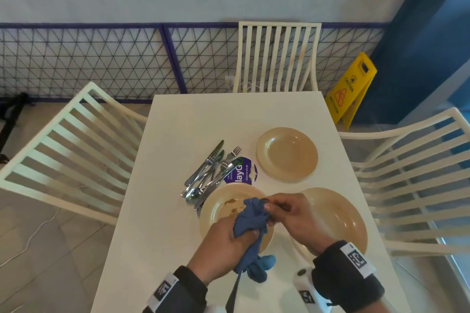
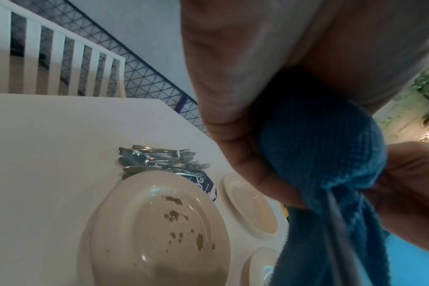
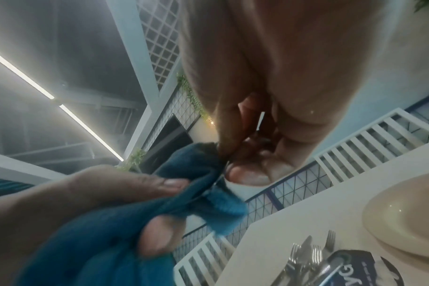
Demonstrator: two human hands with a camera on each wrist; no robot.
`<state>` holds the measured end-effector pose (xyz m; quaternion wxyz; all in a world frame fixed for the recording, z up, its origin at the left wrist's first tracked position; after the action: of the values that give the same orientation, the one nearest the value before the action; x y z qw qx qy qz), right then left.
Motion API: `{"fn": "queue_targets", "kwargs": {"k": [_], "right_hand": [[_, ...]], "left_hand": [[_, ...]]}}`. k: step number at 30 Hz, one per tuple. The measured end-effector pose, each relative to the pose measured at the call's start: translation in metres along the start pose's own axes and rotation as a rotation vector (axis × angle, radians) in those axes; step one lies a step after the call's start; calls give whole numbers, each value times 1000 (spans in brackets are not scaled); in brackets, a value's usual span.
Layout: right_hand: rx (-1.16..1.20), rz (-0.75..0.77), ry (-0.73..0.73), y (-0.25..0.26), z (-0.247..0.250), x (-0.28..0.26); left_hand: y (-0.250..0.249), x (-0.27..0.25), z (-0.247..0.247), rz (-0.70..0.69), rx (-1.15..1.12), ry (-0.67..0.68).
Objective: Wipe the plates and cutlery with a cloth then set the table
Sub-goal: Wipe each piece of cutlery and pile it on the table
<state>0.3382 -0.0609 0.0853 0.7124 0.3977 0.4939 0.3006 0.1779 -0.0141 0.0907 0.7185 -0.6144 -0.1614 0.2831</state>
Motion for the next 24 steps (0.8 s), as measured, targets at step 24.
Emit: {"fn": "queue_targets", "kwargs": {"k": [24], "right_hand": [[165, -211, -235, 24, -41, 128]], "left_hand": [[35, 19, 99, 74, 54, 86]]}}
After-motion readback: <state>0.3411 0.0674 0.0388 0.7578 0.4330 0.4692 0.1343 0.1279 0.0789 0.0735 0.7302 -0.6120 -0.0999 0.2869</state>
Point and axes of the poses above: each hand's wrist, its own x-axis towards the middle knuckle, its own z-axis out of the back of the hand, y = z × x, the point moved 7 cm from there along x, towards the middle knuckle, and after that the axes turned 14 degrees about -z, right-handed, at the moved point
